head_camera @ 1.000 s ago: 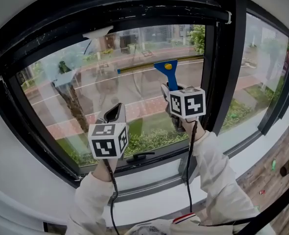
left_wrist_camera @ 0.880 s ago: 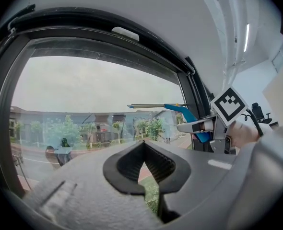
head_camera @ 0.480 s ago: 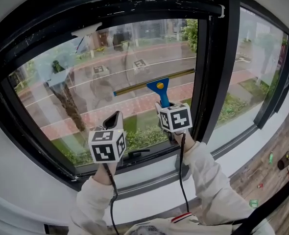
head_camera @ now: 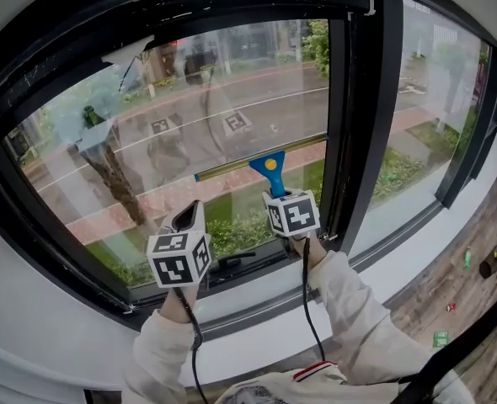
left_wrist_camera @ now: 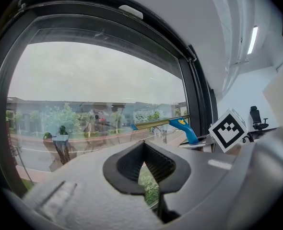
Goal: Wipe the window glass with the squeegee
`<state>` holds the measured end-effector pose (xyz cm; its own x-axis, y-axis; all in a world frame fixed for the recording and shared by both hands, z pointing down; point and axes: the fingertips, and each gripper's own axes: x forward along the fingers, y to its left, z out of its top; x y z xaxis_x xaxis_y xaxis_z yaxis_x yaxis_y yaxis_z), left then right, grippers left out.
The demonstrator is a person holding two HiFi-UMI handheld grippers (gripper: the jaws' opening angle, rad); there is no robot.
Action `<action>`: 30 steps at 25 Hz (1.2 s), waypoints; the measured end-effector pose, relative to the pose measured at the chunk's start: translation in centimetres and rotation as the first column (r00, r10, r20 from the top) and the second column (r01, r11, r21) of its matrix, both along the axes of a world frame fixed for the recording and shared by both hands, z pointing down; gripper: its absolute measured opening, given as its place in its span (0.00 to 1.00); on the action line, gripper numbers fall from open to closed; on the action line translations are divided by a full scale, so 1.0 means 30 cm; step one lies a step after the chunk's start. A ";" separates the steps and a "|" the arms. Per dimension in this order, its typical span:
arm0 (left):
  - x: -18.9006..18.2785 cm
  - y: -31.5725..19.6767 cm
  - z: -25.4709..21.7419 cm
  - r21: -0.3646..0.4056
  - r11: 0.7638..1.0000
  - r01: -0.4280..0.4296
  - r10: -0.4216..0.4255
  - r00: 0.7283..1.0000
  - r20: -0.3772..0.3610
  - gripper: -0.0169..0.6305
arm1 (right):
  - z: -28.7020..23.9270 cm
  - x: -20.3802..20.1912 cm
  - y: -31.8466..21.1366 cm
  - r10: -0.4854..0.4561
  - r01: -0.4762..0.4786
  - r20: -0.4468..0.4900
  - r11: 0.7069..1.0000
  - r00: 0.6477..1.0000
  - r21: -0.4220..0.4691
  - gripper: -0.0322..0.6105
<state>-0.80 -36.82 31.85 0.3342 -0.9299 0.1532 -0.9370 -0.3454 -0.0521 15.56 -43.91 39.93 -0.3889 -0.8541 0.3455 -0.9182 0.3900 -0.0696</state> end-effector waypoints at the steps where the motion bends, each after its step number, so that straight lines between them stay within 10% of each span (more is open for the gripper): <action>1: 0.000 -0.001 0.002 0.000 1.000 0.000 0.000 1.000 -0.001 0.03 | 0.020 -0.001 0.001 0.000 0.000 0.003 1.000 1.000 -0.011 0.16; 30: 0.025 0.068 0.476 -0.247 0.969 0.014 -0.028 0.998 -0.057 0.03 | 0.572 -0.043 0.041 -0.124 0.114 -0.015 0.946 0.992 -0.303 0.15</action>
